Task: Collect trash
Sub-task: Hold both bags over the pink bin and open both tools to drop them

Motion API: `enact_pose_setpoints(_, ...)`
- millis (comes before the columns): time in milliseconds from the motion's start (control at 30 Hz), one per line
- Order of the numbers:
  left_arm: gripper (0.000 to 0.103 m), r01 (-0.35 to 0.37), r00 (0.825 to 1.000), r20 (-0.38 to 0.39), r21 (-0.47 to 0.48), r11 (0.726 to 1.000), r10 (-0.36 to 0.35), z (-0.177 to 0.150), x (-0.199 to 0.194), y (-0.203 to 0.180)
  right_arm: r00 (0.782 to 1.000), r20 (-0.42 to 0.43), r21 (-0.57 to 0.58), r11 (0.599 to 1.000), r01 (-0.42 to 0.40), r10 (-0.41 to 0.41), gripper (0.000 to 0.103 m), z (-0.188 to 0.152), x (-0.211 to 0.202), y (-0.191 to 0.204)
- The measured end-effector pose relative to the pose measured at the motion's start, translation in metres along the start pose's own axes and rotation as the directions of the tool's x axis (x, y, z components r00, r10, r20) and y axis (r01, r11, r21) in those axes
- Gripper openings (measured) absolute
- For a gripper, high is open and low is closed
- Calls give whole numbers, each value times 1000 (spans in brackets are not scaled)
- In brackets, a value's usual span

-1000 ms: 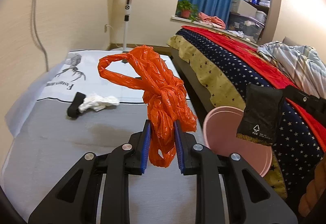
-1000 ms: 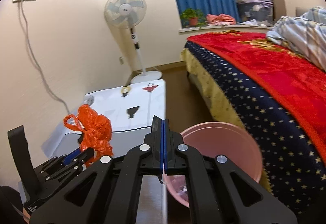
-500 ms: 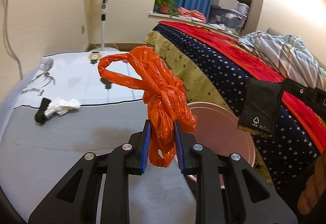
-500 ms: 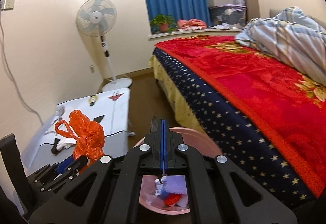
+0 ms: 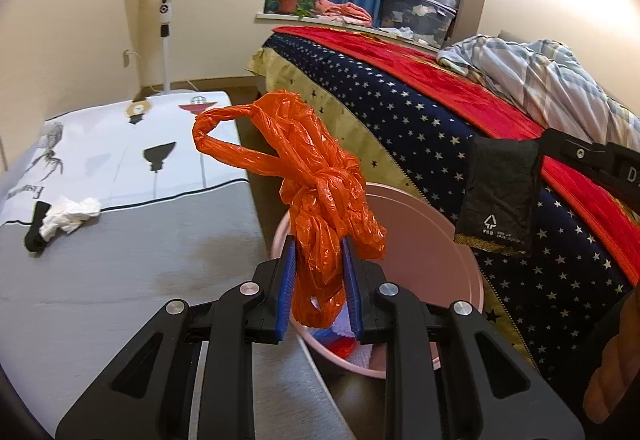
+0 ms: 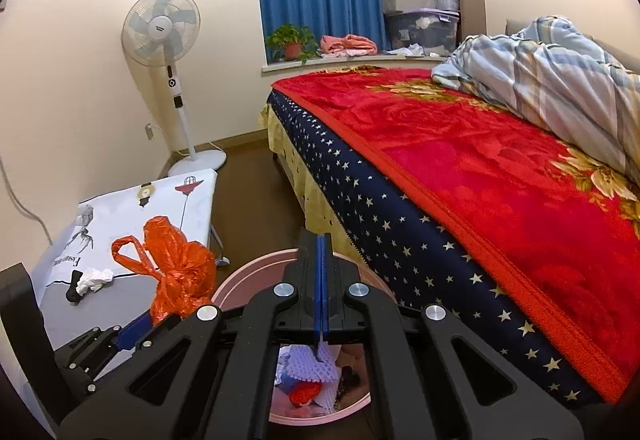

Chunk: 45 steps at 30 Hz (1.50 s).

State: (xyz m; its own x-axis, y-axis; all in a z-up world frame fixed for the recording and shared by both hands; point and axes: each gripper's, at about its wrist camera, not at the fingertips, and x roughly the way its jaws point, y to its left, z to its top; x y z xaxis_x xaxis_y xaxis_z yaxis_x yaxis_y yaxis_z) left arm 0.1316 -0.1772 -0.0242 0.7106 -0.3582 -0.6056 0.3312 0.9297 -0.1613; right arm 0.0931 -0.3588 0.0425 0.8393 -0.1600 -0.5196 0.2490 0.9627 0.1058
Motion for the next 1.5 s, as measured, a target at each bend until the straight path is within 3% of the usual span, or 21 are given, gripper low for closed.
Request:
enact_pose_setpoints(967, 24, 48, 998, -46, 22, 999, -47, -1, 27, -20, 999, -26, 5, 999, 44, -44, 1, -1, 8, -8)
enact_pose_setpoints(1100, 45, 38, 999, -28, 12, 999, -37, 0, 24, -19, 996, -56, 11, 997, 71, -70, 6, -3, 13, -11)
enact_pose_setpoints(1233, 45, 26, 999, -24, -2, 1000, -26, 1, 22, -15, 995, -55, 19, 997, 80, -79, 27, -5, 12, -11)
enact_pose_setpoints(1500, 45, -1, 1000, -6, -28, 1000, 0, 2, 10, 4, 996, -51, -5, 998, 67, -67, 28, -8, 9, -2)
